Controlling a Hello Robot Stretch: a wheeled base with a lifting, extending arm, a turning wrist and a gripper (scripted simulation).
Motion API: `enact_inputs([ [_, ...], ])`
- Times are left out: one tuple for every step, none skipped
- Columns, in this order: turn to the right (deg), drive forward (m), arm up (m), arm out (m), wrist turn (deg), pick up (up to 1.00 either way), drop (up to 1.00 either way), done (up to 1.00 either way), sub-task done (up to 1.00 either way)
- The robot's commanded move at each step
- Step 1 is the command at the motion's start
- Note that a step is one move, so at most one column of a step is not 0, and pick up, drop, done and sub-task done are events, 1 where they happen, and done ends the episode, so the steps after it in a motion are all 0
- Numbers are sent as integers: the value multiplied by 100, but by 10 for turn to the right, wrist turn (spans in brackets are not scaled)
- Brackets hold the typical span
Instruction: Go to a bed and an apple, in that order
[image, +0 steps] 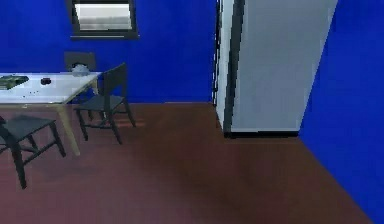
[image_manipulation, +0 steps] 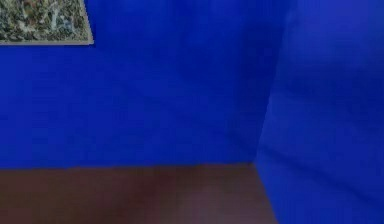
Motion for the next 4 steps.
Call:
enact_inputs([
  [0,15,0,0,0,0,0,0,0],
  [210,0,0,0,0,0,0,0,0],
  [0,35,0,0,0,0,0,0,0],
  [-450,0,0,0,0,0,0,0,0],
])
